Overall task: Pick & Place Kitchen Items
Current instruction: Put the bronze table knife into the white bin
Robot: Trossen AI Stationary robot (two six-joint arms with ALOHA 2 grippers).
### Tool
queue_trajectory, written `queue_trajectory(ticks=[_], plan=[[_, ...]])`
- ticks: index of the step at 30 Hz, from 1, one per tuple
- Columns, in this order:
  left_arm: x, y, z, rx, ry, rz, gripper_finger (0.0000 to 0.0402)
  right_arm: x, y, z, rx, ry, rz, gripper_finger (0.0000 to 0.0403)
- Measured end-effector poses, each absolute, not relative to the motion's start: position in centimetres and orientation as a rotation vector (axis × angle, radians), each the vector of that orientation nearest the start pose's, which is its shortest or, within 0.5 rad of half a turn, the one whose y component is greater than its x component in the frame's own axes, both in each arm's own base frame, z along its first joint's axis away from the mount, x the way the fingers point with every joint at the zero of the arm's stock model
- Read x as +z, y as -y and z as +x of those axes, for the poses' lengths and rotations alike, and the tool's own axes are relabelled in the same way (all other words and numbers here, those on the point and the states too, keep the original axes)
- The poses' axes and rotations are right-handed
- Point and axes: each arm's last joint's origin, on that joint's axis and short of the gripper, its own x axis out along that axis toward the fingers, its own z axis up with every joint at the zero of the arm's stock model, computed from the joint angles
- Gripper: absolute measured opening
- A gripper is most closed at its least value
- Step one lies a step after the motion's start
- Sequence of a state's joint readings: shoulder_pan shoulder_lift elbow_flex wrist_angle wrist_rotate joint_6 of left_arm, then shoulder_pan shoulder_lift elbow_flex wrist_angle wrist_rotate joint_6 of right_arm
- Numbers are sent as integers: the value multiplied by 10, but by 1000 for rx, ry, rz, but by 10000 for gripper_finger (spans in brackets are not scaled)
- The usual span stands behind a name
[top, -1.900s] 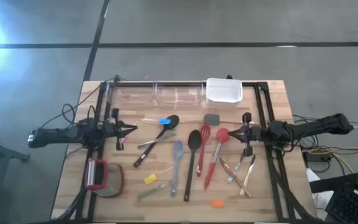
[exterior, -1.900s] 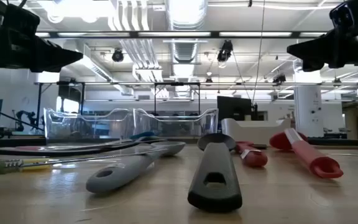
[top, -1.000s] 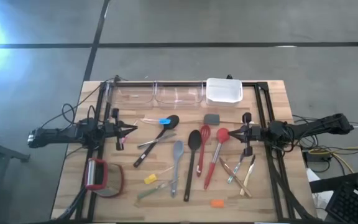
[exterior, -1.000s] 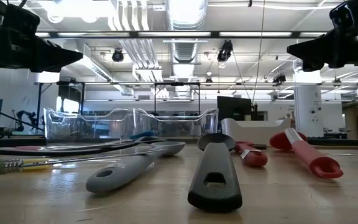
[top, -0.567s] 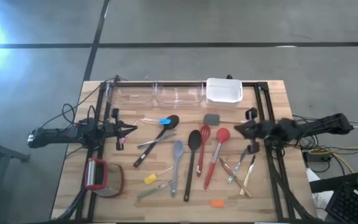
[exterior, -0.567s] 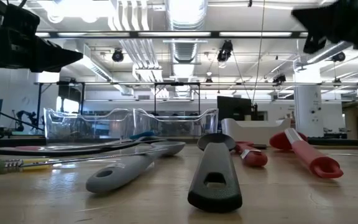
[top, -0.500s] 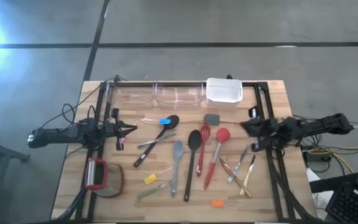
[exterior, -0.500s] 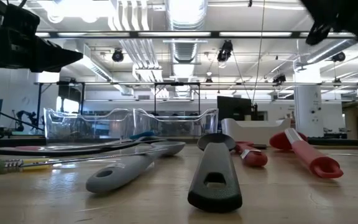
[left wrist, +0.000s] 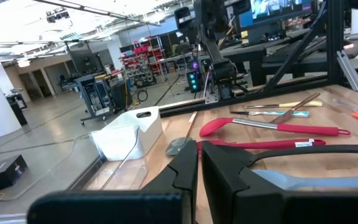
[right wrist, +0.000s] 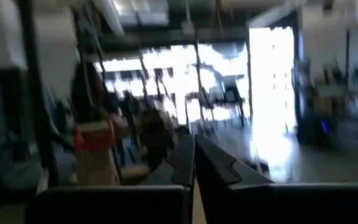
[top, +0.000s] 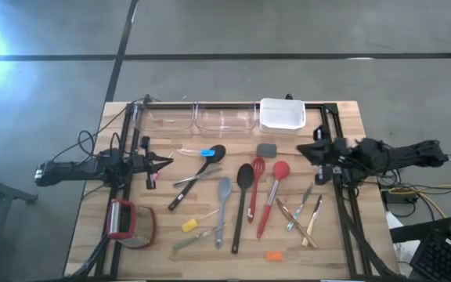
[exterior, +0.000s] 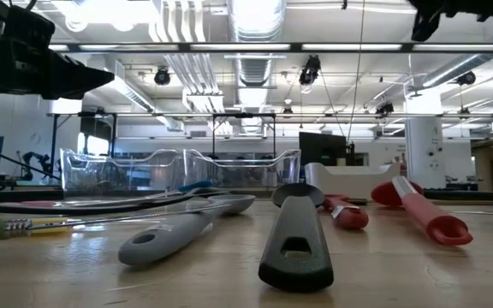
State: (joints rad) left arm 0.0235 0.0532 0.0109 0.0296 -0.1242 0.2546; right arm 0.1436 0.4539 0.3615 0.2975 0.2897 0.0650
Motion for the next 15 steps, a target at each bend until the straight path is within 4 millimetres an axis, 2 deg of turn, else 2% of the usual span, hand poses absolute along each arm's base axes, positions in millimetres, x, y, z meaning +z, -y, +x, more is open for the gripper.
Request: queue_trajectory(ticks=[7,15], plan=[[166,-6,100,146,-31,255,26,283,-13,150,-283,-333,348,8],[166,-6,100,146,-31,255,26,293,-38,177,-280,-778,573,9]])
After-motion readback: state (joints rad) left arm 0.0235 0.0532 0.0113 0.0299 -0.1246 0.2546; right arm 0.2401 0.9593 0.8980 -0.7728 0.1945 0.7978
